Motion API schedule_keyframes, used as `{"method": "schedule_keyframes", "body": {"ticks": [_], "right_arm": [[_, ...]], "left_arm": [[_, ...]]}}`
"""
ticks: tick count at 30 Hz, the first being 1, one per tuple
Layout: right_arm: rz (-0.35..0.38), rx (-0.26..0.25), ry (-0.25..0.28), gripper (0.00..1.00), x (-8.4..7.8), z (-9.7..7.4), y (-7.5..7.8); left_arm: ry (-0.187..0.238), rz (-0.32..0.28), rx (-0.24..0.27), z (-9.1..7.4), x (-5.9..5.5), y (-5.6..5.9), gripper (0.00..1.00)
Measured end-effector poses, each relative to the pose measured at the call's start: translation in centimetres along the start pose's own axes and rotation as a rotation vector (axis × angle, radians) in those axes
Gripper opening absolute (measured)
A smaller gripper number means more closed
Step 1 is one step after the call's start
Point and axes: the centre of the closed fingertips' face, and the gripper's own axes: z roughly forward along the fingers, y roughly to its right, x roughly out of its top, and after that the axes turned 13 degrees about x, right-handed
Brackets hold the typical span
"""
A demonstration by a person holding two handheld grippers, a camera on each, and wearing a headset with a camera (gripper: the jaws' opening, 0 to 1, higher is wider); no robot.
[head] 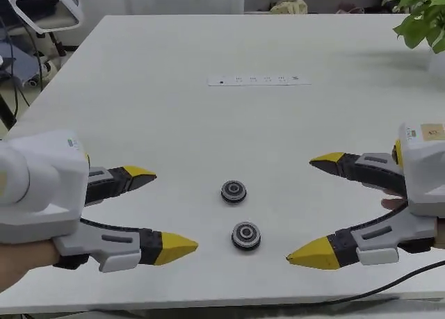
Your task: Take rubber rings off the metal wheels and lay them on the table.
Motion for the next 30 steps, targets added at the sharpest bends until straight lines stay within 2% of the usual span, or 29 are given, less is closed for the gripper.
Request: {"method": "schedule_keyframes", "body": {"ticks": [9, 21, 25, 30], "right_arm": [[-0.02, 0.014, -0.01, 0.99, -0.2, 0.5, 0.8], [-0.037, 0.038, -0.054, 0.96, -1.1, 1.2, 1.6], [-0.05, 0.038, -0.083, 0.93, -1.7, 1.5, 1.9], [-0.042, 0.042, -0.086, 0.92, -2.1, 1.8, 2.2]], "left_arm": [[-0.007, -0.004, -0.011, 0.7, 0.0, -0.3, 0.69], [-0.003, -0.002, -0.027, 1.7, 0.3, -0.5, 0.69], [-0.018, 0.008, -0.029, 2.0, -0.1, -0.6, 0.69], [-0.031, 0.007, -0.036, 2.3, -0.5, -0.5, 0.69]]}}
